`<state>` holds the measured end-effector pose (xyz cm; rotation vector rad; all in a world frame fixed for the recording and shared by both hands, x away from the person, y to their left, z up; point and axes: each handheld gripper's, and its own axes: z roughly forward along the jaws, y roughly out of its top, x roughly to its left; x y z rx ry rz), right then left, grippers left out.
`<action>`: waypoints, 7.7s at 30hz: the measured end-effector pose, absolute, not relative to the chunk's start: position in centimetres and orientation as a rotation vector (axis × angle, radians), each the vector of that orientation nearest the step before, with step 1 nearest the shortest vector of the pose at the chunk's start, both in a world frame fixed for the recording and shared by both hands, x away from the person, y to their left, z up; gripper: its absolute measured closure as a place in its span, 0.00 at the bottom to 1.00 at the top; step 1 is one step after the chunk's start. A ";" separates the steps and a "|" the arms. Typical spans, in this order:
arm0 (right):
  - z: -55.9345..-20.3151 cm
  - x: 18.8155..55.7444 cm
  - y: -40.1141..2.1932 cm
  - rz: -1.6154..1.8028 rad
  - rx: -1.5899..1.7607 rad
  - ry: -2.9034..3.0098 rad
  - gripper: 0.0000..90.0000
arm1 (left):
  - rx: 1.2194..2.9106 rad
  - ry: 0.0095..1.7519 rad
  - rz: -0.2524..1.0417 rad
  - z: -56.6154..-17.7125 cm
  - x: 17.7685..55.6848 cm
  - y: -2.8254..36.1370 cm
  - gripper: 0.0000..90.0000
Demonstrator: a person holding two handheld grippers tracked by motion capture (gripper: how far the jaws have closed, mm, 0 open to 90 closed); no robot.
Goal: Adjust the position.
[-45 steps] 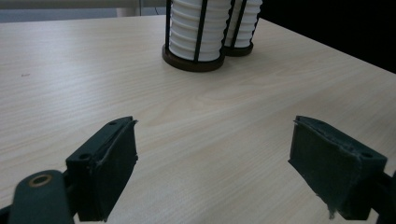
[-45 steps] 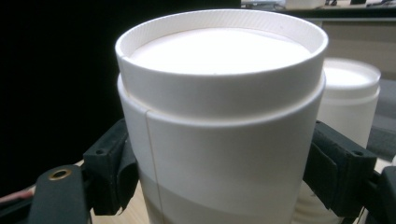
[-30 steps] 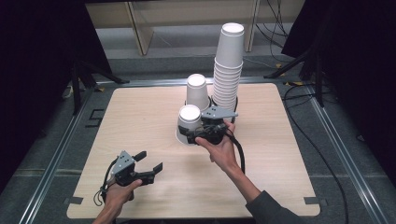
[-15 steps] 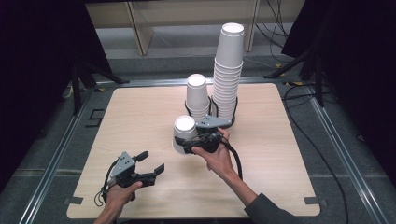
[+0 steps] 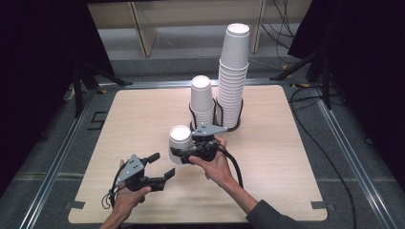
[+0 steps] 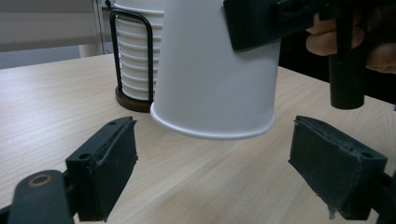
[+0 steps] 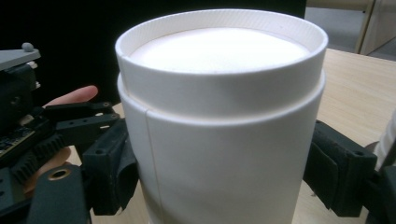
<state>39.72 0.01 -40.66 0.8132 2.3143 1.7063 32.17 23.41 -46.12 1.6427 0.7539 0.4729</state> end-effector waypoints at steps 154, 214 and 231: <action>-36.4 35.9 -1.7 1.174 0.136 2.790 0.20 | 2.120 0.430 0.535 -44.7 30.7 22.2 0.19; -37.4 38.1 -3.0 1.268 0.033 2.750 0.26 | 1.684 0.568 0.298 -44.2 31.4 24.3 0.16; -37.9 37.7 -2.4 1.423 -0.062 2.791 0.26 | 1.639 0.520 0.246 -43.7 31.1 23.9 0.11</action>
